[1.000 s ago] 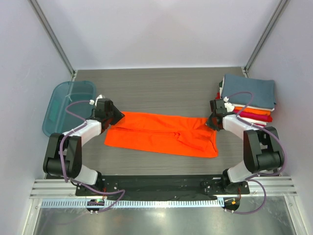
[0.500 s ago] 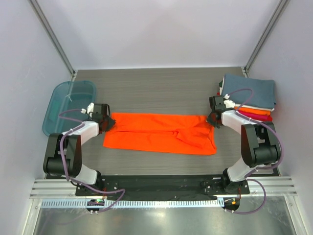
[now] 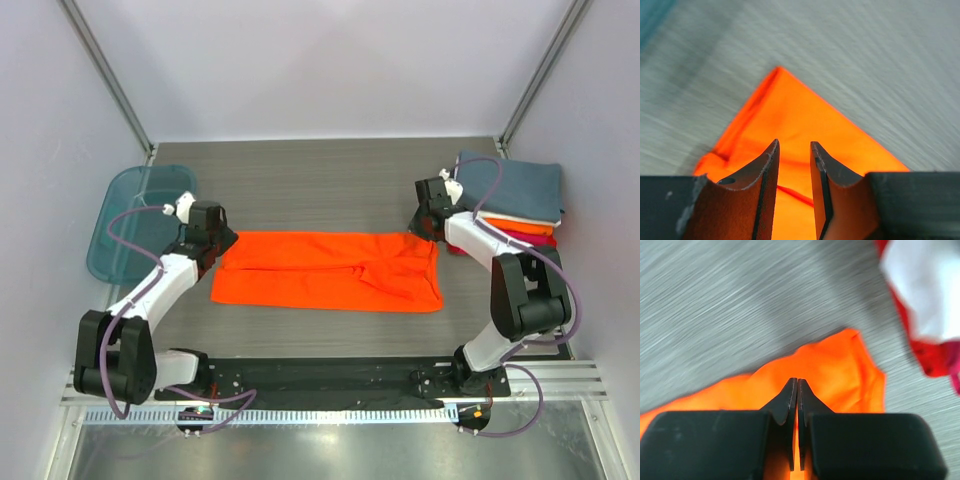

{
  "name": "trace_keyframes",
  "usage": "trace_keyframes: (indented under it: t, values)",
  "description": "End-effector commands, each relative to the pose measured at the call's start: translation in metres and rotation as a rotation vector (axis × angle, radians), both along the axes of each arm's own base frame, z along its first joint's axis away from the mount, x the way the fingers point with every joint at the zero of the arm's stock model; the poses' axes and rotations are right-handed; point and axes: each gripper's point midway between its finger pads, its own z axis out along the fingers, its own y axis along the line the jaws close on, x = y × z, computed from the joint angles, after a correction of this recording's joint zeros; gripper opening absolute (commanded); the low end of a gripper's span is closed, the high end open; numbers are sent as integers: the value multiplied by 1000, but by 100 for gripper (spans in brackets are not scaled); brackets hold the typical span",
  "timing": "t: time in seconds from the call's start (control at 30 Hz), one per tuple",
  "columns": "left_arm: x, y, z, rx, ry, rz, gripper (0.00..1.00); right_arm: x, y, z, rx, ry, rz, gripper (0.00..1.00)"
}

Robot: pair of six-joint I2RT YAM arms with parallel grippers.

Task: Fold and stack the t-shirts
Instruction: Fold the tshirt

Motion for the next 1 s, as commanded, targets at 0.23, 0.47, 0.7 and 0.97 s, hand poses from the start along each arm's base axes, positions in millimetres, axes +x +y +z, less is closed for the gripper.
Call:
trace_keyframes:
  t: [0.23,0.47,0.7,0.97]
  values:
    - [22,-33,6,-49,8,-86,32,-1,66,30,69,-67,156,4]
    - [45,-31,-18,-14,70,-58,32,12,46,18,-32,-46,66,1]
    - [60,-22,-45,-3,160,-4,29,9,9,4,-109,-6,-34,1]
    - [59,-5,-78,18,253,62,28,5,-21,-19,-111,68,-102,1]
